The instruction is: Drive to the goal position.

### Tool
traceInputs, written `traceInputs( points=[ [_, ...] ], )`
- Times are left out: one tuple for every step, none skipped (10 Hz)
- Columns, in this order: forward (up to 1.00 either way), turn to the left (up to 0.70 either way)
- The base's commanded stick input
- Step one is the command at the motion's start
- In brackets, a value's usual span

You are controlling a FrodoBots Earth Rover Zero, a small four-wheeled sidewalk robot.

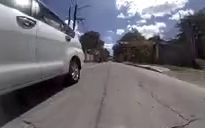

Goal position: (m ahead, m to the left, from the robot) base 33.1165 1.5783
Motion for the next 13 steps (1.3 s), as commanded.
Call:
traceInputs(
  points=[
    [1.00, 0.18],
    [1.00, -0.28],
    [1.00, -0.37],
    [1.00, -0.39],
    [1.00, -0.02],
    [1.00, 0.05],
    [1.00, 0.05],
    [1.00, 0.07],
    [1.00, 0.01],
    [1.00, 0.00],
    [1.00, 0.00],
    [1.00, 0.00],
    [1.00, 0.00]
  ],
)
